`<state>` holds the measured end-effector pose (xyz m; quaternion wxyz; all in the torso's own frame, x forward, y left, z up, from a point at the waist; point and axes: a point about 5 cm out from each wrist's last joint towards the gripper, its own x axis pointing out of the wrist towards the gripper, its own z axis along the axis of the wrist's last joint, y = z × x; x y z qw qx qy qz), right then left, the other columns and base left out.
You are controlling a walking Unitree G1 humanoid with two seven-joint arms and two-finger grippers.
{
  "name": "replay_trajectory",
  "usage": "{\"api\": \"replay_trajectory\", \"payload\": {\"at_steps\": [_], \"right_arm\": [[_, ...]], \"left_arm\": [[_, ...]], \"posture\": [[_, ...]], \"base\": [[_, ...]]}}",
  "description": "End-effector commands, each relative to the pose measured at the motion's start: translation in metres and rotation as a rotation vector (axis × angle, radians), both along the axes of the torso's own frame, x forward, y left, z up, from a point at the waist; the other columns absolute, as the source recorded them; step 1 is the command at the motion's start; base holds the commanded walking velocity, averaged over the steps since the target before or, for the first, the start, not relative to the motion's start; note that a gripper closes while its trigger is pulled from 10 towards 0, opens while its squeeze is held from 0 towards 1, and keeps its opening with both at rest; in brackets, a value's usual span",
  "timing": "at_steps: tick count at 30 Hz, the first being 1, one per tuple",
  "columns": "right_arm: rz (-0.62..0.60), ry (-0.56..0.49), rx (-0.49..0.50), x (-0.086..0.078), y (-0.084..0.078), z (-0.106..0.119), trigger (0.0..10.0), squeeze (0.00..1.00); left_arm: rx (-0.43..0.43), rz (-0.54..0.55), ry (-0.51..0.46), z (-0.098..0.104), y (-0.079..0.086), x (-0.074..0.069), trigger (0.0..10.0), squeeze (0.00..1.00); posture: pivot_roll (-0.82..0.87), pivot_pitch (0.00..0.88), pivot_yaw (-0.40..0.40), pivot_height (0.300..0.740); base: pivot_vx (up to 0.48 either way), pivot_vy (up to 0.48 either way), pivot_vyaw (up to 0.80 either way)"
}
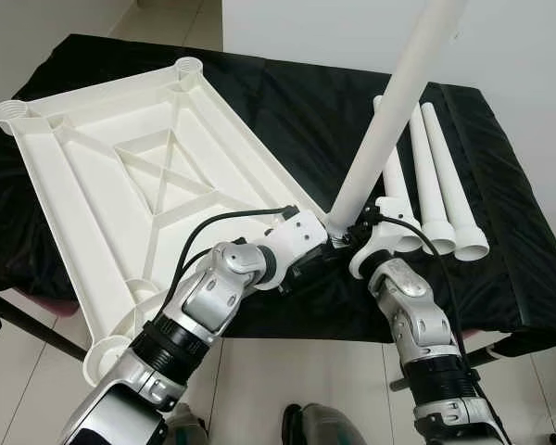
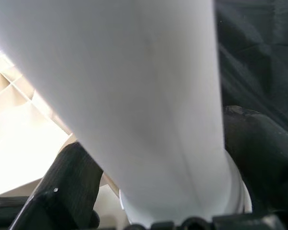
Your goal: Building children table
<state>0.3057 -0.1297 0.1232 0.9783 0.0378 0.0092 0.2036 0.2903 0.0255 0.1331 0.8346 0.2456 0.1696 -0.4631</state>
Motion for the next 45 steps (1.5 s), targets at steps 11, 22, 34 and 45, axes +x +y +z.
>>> {"api": "replay_trajectory", "payload": {"at_steps": [11, 22, 34, 45], "right_arm": [[0.003, 0.009, 0.005, -0.001, -0.002, -0.002, 10.0, 0.0], [-0.007, -0.001, 0.002, 0.0, -0.005, 0.0, 10.0, 0.0], [-0.003, -0.039, -0.023, 0.01, -0.019, 0.007, 10.0, 0.0], [0.053, 0.006, -0.082, 0.016, -0.034, -0.005, 10.0, 0.0]], "left_arm": [[0.03, 0.125, 0.035, -0.017, -0.009, 0.009, 10.0, 0.0], [0.038, 0.162, 0.054, -0.031, -0.006, 0.009, 0.0, 0.0], [0.092, 0.093, 0.072, -0.046, 0.008, -0.003, 1.9, 0.0], [0.112, 0.033, 0.063, -0.046, 0.013, -0.01, 10.0, 0.0]], "posture": [[-0.07, 0.057, -0.059, 0.74], [-0.08, 0.049, -0.058, 0.74], [-0.07, 0.045, -0.06, 0.74], [-0.06, 0.048, -0.068, 0.74]], "base": [[0.0, 0.0, 0.0], [0.0, 0.0, 0.0], [0.0, 0.0, 0.0], [0.0, 0.0, 0.0]]}}
